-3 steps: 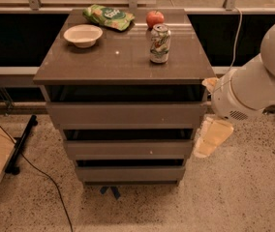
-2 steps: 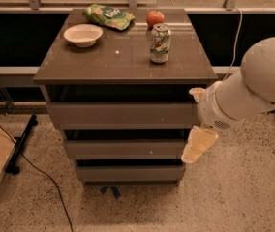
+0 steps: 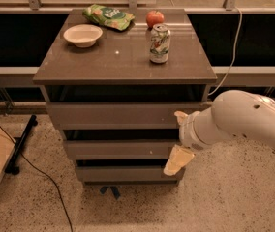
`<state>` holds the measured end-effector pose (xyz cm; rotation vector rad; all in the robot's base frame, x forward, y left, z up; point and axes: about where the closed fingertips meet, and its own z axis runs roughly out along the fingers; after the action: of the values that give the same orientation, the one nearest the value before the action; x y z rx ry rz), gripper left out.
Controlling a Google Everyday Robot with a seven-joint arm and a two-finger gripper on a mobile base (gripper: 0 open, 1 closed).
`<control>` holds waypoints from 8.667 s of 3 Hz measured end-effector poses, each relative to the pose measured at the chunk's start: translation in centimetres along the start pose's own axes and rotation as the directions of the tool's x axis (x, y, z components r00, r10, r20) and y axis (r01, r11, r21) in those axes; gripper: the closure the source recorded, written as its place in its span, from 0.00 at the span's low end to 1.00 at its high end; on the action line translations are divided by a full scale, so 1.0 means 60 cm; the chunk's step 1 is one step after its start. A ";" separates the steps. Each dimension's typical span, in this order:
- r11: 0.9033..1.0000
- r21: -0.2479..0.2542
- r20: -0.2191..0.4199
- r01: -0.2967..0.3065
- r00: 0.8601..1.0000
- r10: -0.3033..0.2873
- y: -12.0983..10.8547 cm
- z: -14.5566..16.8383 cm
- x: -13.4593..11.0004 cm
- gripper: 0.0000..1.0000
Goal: Open bottom drawer
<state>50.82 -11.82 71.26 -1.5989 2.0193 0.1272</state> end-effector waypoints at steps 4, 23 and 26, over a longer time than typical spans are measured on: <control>0.999 0.046 0.007 -0.016 1.000 0.016 0.004 0.119 0.032 0.00; 0.781 -0.283 0.081 -0.556 0.798 0.597 -0.025 0.782 0.371 0.16; 0.782 -0.304 0.051 -0.545 0.810 0.584 0.028 0.748 0.360 0.93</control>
Offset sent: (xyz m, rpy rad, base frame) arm 0.0098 0.0039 -0.0349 -0.0170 -0.0361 -0.0759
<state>62.53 -12.06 22.82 -1.0249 2.3817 0.7606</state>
